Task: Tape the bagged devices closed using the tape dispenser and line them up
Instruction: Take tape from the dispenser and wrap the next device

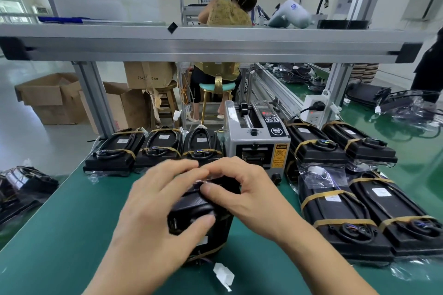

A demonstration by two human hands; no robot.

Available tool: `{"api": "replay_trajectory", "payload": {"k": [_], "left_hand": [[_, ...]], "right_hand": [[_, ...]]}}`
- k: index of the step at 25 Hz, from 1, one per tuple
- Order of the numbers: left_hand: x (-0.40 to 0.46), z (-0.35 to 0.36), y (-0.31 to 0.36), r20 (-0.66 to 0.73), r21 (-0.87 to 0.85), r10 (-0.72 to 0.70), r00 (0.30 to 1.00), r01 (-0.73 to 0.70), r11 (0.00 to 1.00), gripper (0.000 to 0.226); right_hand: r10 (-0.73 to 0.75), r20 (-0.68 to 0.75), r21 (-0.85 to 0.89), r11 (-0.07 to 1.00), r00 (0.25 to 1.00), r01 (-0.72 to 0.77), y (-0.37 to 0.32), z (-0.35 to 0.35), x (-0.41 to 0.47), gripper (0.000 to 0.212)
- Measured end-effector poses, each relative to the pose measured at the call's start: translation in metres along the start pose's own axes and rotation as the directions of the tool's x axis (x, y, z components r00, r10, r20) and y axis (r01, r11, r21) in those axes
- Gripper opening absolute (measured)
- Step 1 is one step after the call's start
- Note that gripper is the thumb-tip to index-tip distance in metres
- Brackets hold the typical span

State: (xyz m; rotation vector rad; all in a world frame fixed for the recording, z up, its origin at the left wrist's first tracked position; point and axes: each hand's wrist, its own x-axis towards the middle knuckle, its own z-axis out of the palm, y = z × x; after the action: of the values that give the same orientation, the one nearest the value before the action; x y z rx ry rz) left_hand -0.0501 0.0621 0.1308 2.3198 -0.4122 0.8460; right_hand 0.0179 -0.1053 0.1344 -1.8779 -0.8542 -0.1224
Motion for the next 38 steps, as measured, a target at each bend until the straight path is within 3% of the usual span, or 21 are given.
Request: {"api": "replay_trajectory", "payload": {"k": [5, 10, 12, 13, 15, 17, 21, 25, 27, 28, 29, 31, 33, 35, 36, 38], "left_hand": [[-0.004, 0.002, 0.000, 0.016, -0.191, -0.203, 0.979, 0.203, 0.960, 0.049], [-0.006, 0.003, 0.000, 0.008, -0.102, -0.143, 0.990, 0.143, 0.984, 0.038], [-0.006, 0.002, -0.001, 0.008, -0.105, -0.123, 0.992, 0.123, 0.987, 0.032], [-0.007, 0.002, -0.003, 0.005, -0.103, -0.112, 0.994, 0.112, 0.988, 0.029], [-0.009, 0.002, -0.005, -0.015, -0.090, -0.108, 0.994, 0.107, 0.990, 0.029], [-0.010, 0.003, -0.004, -0.040, -0.092, -0.138, 0.990, 0.134, 0.987, 0.037], [-0.009, 0.007, 0.009, -0.070, -0.068, -0.168, 0.983, 0.163, 0.984, 0.039], [-0.009, 0.009, 0.018, -0.084, -0.030, -0.180, 0.980, 0.179, 0.983, 0.035], [-0.010, 0.009, 0.020, -0.090, -0.026, -0.188, 0.978, 0.186, 0.982, 0.032], [-0.011, 0.008, 0.021, -0.097, -0.031, -0.201, 0.975, 0.199, 0.980, 0.033], [-0.011, 0.008, 0.020, -0.104, -0.039, -0.219, 0.970, 0.216, 0.976, 0.036], [-0.011, 0.008, 0.019, -0.111, -0.041, -0.255, 0.960, 0.252, 0.967, 0.040], [-0.012, 0.010, 0.019, -0.107, -0.023, -0.263, 0.959, 0.262, 0.965, 0.039], [-0.012, 0.010, 0.021, -0.103, -0.012, -0.261, 0.960, 0.261, 0.965, 0.040], [-0.012, 0.009, 0.021, -0.098, -0.010, -0.263, 0.960, 0.264, 0.965, 0.040], [-0.014, 0.007, 0.021, -0.098, -0.019, -0.270, 0.958, 0.270, 0.963, 0.039]], "right_hand": [[0.138, 0.001, 0.211, 0.968, 0.990, -0.135, 0.008, -0.007, -0.004, 0.024], [0.190, 0.049, 0.404, 0.894, 0.981, -0.194, 0.019, -0.005, -0.006, 0.019], [0.325, 0.010, 0.528, 0.802, 0.946, -0.281, 0.033, 0.000, -0.009, 0.019], [0.444, -0.055, 0.552, 0.759, 0.894, -0.344, 0.043, 0.001, -0.009, 0.021], [0.684, -0.258, 0.585, 0.673, 0.682, -0.453, 0.061, 0.000, -0.005, 0.019], [0.752, -0.435, 0.576, 0.655, 0.496, -0.488, 0.075, -0.006, 0.006, 0.018], [0.716, -0.591, 0.459, 0.677, 0.371, -0.576, 0.094, -0.010, 0.033, 0.024], [0.718, -0.620, 0.412, 0.641, 0.315, -0.648, 0.097, -0.008, 0.048, 0.019], [0.737, -0.578, 0.464, 0.649, 0.349, -0.603, 0.082, -0.006, 0.047, 0.023], [0.737, -0.533, 0.510, 0.672, 0.417, -0.537, 0.070, -0.005, 0.043, 0.024], [0.703, -0.475, 0.547, 0.707, 0.529, -0.448, 0.052, -0.004, 0.036, 0.024], [0.495, -0.341, 0.536, 0.801, 0.799, -0.267, 0.015, -0.001, 0.017, 0.019], [0.287, -0.188, 0.354, 0.912, 0.939, -0.208, -0.011, 0.005, 0.003, 0.011], [0.226, -0.168, 0.073, 0.973, 0.960, -0.217, -0.018, 0.010, -0.001, 0.009], [0.246, -0.182, 0.014, 0.969, 0.952, -0.248, -0.018, 0.009, 0.000, 0.003], [0.284, -0.207, 0.005, 0.957, 0.936, -0.290, -0.011, 0.002, 0.004, 0.014]]}}
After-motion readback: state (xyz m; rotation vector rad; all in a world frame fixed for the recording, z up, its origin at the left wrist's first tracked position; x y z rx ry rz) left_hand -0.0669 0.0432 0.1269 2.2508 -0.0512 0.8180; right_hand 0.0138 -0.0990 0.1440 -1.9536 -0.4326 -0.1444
